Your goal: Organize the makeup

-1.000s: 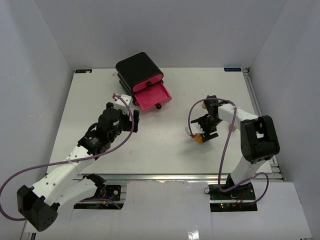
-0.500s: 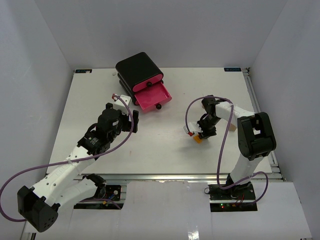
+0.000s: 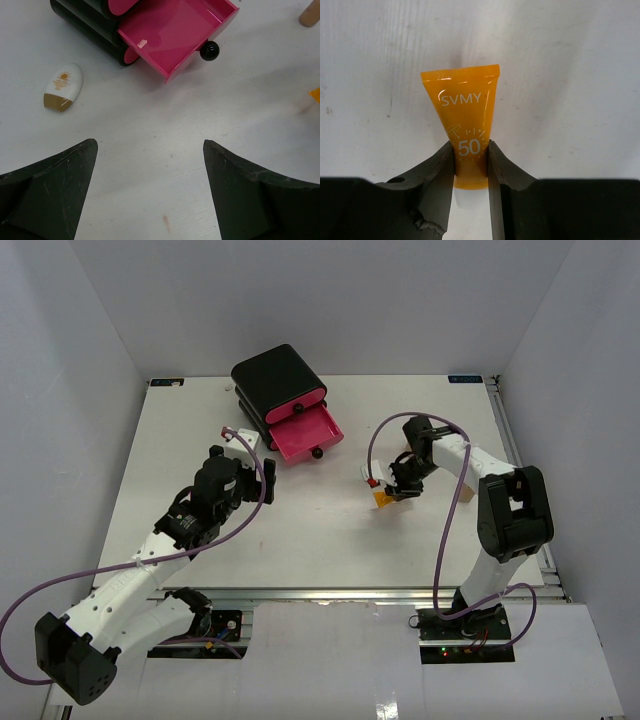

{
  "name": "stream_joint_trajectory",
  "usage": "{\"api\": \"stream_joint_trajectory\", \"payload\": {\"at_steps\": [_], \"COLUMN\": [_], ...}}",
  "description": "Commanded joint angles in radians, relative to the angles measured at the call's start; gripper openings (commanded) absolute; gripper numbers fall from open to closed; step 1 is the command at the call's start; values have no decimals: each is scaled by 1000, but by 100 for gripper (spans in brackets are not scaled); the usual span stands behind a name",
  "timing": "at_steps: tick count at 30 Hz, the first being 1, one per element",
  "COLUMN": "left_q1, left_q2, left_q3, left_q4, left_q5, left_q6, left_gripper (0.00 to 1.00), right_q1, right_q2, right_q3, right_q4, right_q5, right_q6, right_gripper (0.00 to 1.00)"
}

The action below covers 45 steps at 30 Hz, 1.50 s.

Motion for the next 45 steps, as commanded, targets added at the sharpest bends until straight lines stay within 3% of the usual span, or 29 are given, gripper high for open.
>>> {"api": "stream_joint_trajectory", "payload": {"at_steps": [1,9,20,29,37,45], "left_q1": [12,28,60,74,79,95], "left_q2": [-35,-46,-34,-31,-25,-15], "left_q3": [-7,-20,-36,-39,-43,-46], "left_q4": [28,45,63,68,69,75], "left_q5": [-51,-105,-137,-124,-118,-109], "left_q6": [-12,-15,-8,-8,-11,-18], "left_gripper": [98,98,98,98,98,98], "right_q1": [24,164,330,338,337,325], "right_q2": [-48,38,319,411,420,265], "right_q3": [118,470,800,792,757,682], "right_q4": [3,35,303,395,413,410], "right_q5": [-118,-117,117,259,271,185], "right_q6": [156,346,502,477,459,561], "right_gripper": [30,28,29,33,55,59]}}
